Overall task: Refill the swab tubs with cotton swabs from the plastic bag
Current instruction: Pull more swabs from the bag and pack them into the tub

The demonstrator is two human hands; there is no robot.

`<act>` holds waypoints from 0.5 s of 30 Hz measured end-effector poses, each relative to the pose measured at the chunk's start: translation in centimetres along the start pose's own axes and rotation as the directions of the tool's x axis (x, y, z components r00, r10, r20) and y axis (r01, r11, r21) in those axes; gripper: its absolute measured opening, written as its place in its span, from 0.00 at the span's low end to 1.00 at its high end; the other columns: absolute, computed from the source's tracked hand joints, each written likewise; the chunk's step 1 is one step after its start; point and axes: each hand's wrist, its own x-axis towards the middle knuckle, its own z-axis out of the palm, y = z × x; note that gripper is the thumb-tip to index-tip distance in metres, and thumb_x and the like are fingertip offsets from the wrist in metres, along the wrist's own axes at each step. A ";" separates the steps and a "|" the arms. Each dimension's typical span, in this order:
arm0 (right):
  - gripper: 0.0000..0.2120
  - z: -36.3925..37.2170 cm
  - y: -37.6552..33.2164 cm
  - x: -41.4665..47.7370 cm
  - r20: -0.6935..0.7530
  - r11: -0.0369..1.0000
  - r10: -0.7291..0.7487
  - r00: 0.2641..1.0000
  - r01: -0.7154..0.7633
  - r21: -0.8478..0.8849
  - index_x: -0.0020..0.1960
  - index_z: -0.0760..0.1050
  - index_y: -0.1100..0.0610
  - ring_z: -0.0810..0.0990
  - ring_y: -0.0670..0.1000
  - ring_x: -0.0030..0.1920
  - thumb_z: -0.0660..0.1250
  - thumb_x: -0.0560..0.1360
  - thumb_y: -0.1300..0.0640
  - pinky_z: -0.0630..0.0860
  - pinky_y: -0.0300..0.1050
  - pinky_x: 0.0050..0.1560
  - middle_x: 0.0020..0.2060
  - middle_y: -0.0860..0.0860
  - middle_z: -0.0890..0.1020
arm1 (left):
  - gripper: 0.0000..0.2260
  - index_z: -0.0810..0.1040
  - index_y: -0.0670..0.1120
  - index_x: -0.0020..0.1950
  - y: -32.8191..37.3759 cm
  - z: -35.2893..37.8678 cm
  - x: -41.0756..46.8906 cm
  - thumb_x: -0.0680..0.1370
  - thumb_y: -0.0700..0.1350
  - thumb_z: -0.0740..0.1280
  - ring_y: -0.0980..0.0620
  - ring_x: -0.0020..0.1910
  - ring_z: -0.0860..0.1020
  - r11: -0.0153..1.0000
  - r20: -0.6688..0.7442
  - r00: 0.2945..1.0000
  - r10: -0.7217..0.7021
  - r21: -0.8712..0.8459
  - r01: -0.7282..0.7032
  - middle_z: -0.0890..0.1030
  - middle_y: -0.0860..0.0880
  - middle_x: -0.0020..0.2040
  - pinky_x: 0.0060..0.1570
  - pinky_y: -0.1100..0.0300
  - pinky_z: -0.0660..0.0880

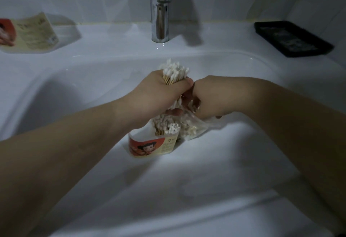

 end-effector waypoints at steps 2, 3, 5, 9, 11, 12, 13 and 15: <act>0.07 0.2 0.0 0.1 0.005 1.000 -0.009 1.000 0.009 -0.005 0.38 0.75 0.55 0.76 0.47 0.26 0.69 0.74 0.55 0.78 0.43 0.35 0.27 0.49 0.78 | 0.07 0.83 0.44 0.48 -0.2 0.0 0.0 0.80 0.46 0.70 0.50 0.39 0.85 0.999 -0.005 1.000 0.002 0.044 -0.002 0.86 0.45 0.42 0.36 0.56 0.83; 0.06 0.3 0.0 0.2 -0.003 1.000 -0.016 1.000 0.016 -0.004 0.39 0.76 0.54 0.77 0.47 0.28 0.69 0.74 0.55 0.79 0.44 0.36 0.28 0.49 0.79 | 0.07 0.83 0.44 0.49 -0.2 -0.1 0.0 0.80 0.47 0.70 0.49 0.40 0.85 0.997 -0.008 1.000 0.008 0.082 -0.007 0.86 0.45 0.43 0.35 0.56 0.82; 0.06 0.4 0.1 0.3 -0.031 1.000 -0.030 0.999 0.030 0.005 0.43 0.77 0.54 0.78 0.48 0.31 0.71 0.73 0.53 0.80 0.45 0.37 0.32 0.50 0.81 | 0.08 0.83 0.43 0.50 -0.2 -0.1 0.0 0.80 0.48 0.70 0.49 0.39 0.85 0.992 -0.015 1.000 0.015 0.127 -0.013 0.86 0.44 0.43 0.33 0.56 0.82; 0.08 -0.1 0.2 -0.1 -0.030 1.000 -0.017 0.999 0.018 0.016 0.39 0.76 0.54 0.77 0.48 0.30 0.74 0.70 0.52 0.77 0.43 0.34 0.29 0.49 0.79 | 0.08 0.83 0.44 0.50 0.1 -0.1 0.0 0.81 0.49 0.69 0.47 0.40 0.86 0.989 -0.016 1.000 0.007 0.149 -0.004 0.87 0.44 0.43 0.31 0.58 0.80; 0.09 -0.5 0.3 -0.4 -0.040 0.998 -0.010 0.999 0.012 0.059 0.35 0.75 0.53 0.77 0.48 0.29 0.75 0.68 0.54 0.74 0.41 0.31 0.26 0.48 0.78 | 0.08 0.83 0.45 0.50 0.0 -0.1 0.0 0.81 0.49 0.69 0.47 0.41 0.86 0.987 -0.021 1.000 -0.005 0.161 0.008 0.87 0.45 0.43 0.32 0.57 0.80; 0.09 -0.7 0.3 -0.5 -0.048 0.997 -0.007 0.999 0.011 0.081 0.34 0.75 0.53 0.77 0.48 0.29 0.75 0.67 0.54 0.73 0.41 0.31 0.25 0.48 0.78 | 0.08 0.83 0.46 0.50 0.0 -0.1 0.0 0.80 0.49 0.69 0.47 0.40 0.86 0.986 -0.027 1.000 -0.009 0.168 0.013 0.87 0.46 0.43 0.33 0.57 0.81; 0.08 -0.8 0.5 -0.8 -0.054 0.995 -0.001 0.999 0.006 0.103 0.35 0.76 0.52 0.78 0.47 0.29 0.75 0.67 0.55 0.72 0.41 0.31 0.25 0.48 0.78 | 0.07 0.84 0.46 0.49 -0.1 -0.1 0.0 0.80 0.48 0.69 0.48 0.40 0.86 0.984 -0.031 0.999 -0.008 0.178 0.014 0.87 0.47 0.43 0.33 0.57 0.81; 0.05 -1.1 0.7 -1.0 -0.059 0.985 0.016 0.998 -0.005 0.172 0.37 0.79 0.51 0.80 0.45 0.29 0.75 0.66 0.56 0.74 0.40 0.31 0.26 0.48 0.81 | 0.06 0.83 0.47 0.48 -0.1 -0.2 0.0 0.80 0.48 0.69 0.51 0.39 0.86 0.975 -0.033 0.999 0.006 0.222 0.001 0.87 0.49 0.41 0.33 0.57 0.81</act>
